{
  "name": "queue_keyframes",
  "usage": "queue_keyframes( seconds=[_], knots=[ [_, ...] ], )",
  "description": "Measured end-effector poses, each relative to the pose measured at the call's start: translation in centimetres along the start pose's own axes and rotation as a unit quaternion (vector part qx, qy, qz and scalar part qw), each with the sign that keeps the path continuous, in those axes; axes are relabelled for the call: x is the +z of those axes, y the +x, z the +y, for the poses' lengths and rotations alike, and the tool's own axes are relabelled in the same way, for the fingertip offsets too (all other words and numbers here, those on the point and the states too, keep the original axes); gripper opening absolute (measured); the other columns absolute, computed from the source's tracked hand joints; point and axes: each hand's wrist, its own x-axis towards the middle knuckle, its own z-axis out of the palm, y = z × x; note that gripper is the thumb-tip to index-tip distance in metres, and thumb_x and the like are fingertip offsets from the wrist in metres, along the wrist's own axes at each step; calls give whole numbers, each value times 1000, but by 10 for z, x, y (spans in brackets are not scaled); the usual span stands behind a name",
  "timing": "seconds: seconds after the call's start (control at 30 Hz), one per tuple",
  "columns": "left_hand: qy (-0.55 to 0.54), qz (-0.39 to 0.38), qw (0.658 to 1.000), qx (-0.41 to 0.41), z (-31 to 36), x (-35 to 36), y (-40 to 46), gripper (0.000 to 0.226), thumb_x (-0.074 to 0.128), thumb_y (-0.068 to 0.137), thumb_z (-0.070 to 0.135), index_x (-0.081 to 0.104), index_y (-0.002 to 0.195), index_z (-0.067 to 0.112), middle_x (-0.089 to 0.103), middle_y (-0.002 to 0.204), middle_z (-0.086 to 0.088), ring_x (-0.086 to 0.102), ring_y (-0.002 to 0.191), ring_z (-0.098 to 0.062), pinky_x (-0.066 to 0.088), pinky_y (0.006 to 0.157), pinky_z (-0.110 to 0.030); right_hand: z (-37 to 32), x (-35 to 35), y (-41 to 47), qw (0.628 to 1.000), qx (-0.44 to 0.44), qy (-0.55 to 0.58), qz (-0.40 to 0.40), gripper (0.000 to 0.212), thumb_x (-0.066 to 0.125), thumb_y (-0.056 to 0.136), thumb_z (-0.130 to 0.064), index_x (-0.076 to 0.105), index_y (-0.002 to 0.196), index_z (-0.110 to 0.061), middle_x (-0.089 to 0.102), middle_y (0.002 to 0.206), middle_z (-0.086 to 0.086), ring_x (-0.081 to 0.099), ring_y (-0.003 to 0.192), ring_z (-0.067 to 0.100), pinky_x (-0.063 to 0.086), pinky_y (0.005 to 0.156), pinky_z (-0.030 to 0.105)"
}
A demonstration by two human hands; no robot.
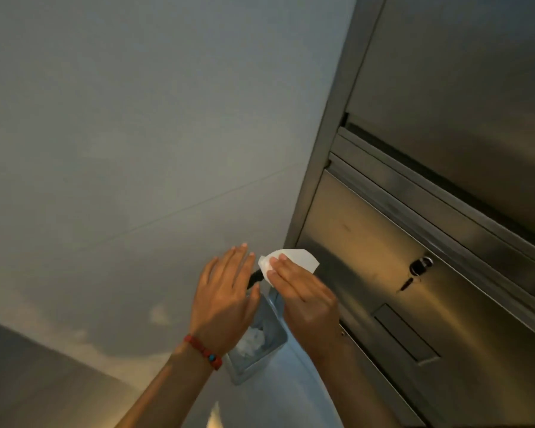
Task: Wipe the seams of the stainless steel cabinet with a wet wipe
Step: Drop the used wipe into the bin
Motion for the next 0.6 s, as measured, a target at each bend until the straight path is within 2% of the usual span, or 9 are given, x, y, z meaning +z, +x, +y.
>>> queue_keyframes(
  seconds=[0.1,0.23,0.33,0.43,0.6],
  knots=[
    [28,-15,998,-61,6,3,-8,47,40,85,25,65,111,-5,63,117,-22,62,105,-38,48,85,-53,9,9,-5,998,-45,45,-14,44,91,57,-6,73,96,1,69,106,14,66,102,25,55,85,37],
    [55,-28,992,-108,9,8,-24,46,42,85,26,64,112,-4,63,117,-22,62,106,-38,48,85,-54,12,26,-15,994,-75,79,-21,29,78,74,-10,72,100,1,68,109,14,65,105,26,57,77,38],
    [79,-34,988,-125,8,15,-38,40,60,83,22,64,113,-3,62,118,-22,61,107,-38,46,87,-54,10,40,-25,991,-82,100,-25,22,66,85,-13,72,102,0,68,111,13,64,107,24,57,81,37],
    [89,-51,985,-139,3,25,-47,50,80,68,16,65,112,-3,63,116,-22,62,105,-38,45,86,-55,11,55,-35,990,-89,106,-35,24,67,84,-14,71,103,0,67,112,13,63,108,24,56,83,36],
    [80,-90,978,-169,1,46,-53,56,84,64,16,65,113,-2,63,118,-21,61,107,-37,46,86,-55,22,74,-46,989,-89,110,-36,21,63,85,-10,71,103,1,68,111,14,64,106,25,54,88,36]
  ],
)
